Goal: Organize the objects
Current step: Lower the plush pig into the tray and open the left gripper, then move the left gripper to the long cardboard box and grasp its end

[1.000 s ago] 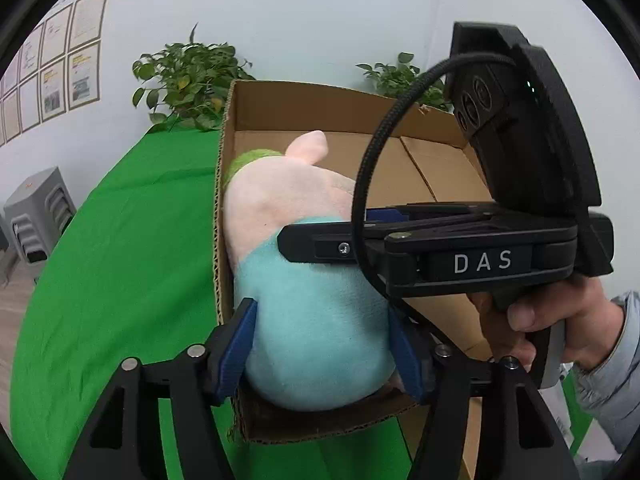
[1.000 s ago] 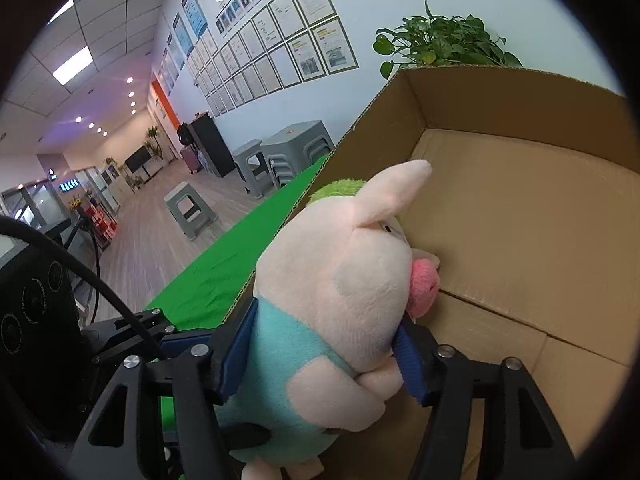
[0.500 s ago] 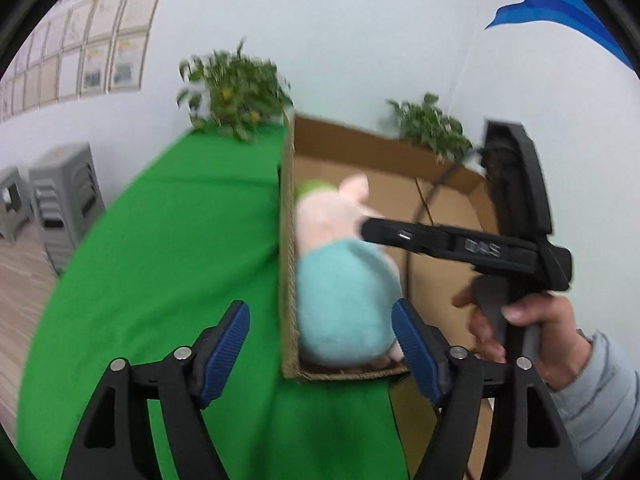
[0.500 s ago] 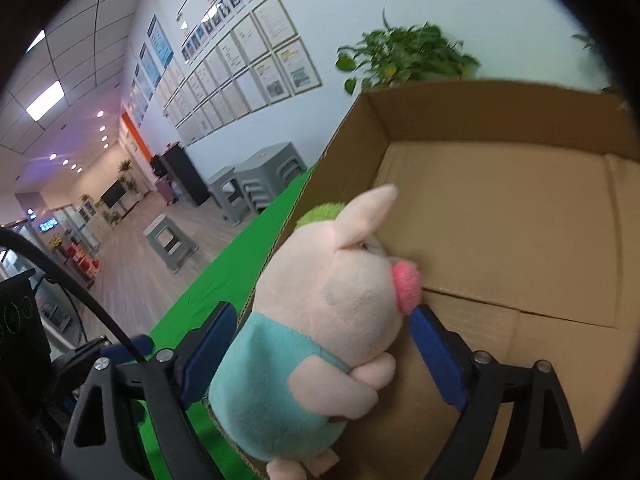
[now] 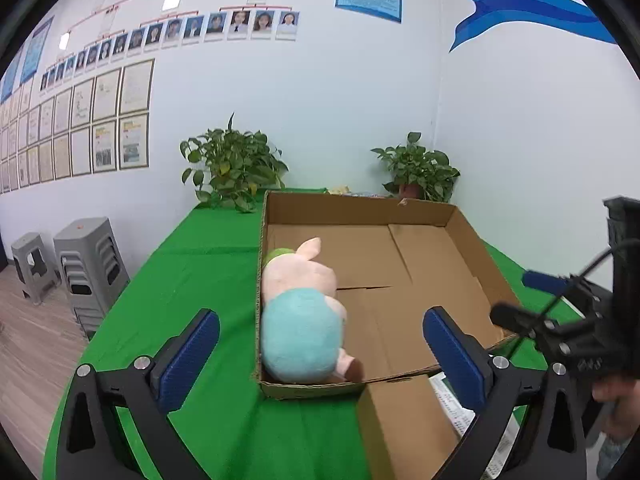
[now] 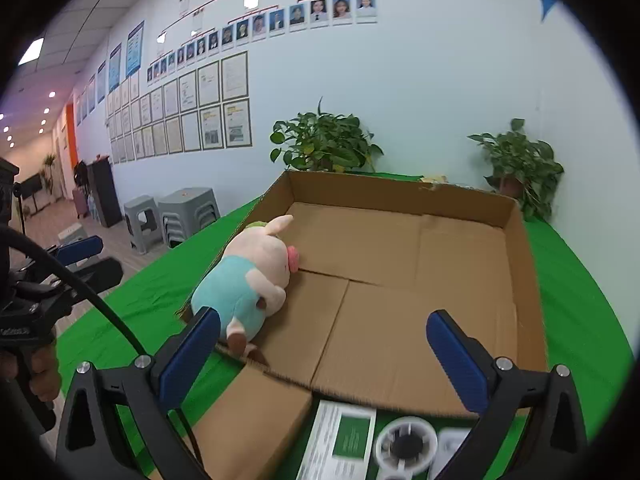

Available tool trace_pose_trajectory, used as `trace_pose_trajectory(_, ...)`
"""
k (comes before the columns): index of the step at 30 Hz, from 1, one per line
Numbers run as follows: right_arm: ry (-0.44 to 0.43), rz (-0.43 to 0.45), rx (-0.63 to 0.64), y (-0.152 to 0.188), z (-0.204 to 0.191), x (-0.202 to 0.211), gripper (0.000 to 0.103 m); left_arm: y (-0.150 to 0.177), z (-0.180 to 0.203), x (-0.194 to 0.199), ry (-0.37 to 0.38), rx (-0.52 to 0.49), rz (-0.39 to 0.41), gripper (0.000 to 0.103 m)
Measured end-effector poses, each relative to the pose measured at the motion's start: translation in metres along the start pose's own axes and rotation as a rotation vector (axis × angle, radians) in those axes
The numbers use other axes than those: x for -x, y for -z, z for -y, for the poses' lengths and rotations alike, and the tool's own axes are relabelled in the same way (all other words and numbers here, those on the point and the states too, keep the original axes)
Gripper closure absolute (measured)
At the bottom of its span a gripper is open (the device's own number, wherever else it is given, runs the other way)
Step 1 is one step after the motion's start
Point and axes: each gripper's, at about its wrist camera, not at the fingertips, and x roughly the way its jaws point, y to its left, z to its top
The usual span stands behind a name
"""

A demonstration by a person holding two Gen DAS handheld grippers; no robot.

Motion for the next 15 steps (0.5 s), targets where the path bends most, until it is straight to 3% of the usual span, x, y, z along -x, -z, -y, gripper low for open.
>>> trace_pose_trajectory(8, -0.015, 0.026, -0.042, 0.030, 0.005, 0.037, 0.000, -0.001, 0.068, 0.045, -0.051, -0.032, 0.014, 0.000)
trace_pose_trajectory(12, -0.011, 0.062, -0.081, 0.042, 0.014, 0.053, 0.000, 0.002, 0.092, 0.057, -0.111, -0.074, 0.003, 0.000)
trace_pose_trajectory(15, 0.015, 0.056, -0.074, 0.051, 0.019, 0.057, 0.011, 0.006, 0.106, 0.064, -0.135, -0.067, 0.013, 0.008)
